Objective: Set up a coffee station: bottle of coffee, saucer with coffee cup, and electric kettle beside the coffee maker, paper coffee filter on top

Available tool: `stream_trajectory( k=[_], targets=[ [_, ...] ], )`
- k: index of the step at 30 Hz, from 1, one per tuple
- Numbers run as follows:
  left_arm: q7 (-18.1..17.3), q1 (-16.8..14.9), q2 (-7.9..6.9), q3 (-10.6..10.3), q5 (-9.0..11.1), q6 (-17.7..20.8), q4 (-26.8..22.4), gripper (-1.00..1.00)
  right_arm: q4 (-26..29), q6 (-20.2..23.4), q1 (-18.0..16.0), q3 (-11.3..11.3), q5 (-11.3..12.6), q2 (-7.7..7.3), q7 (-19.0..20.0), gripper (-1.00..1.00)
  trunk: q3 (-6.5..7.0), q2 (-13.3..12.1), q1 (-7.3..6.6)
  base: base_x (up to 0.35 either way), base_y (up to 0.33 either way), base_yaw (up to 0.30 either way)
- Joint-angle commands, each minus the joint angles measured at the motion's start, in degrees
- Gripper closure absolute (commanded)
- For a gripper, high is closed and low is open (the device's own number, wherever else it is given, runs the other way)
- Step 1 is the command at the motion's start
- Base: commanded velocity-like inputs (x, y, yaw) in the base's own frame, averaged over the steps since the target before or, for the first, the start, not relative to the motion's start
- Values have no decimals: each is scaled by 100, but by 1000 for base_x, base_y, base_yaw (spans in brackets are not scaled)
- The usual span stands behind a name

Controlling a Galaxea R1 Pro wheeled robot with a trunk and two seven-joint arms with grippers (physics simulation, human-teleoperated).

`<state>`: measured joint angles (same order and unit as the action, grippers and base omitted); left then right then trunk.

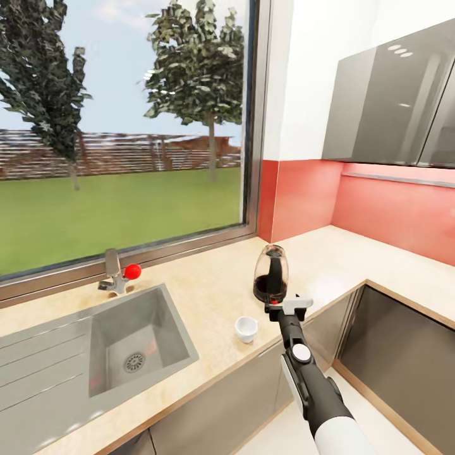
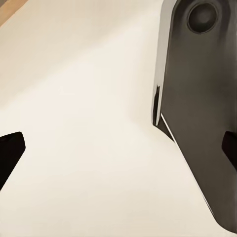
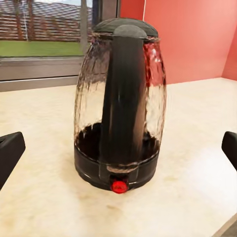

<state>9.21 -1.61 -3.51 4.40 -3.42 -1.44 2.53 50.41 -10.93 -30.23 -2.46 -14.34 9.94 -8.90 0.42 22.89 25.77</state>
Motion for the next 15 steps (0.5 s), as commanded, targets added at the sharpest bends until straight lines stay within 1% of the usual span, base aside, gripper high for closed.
stream_trajectory(
  k=[1, 7, 13, 15],
  targets=[
    [15, -6, -1, 44, -37, -14, 15, -100, -6, -14, -2, -17, -60, 6, -10, -100, -2, 4, 2, 2, 0, 0],
    [17, -6, 0, 48, -36, -14, 11, -100, -5, -19, -1, -18, -60, 6, 88, -100, -7, 4, 2, 0, 0, 24],
    [17, -6, -2, 52, -36, -14, 11, -100, 1, -22, -3, -19, -60, 6, 106, -100, -32, 4, 2, 0, 0, 160],
    [19, -6, -1, 52, -36, -14, 11, -100, 3, -23, -3, -24, -60, 6, 108, -100, -38, 4, 2, 0, 0, 92]
  ],
)
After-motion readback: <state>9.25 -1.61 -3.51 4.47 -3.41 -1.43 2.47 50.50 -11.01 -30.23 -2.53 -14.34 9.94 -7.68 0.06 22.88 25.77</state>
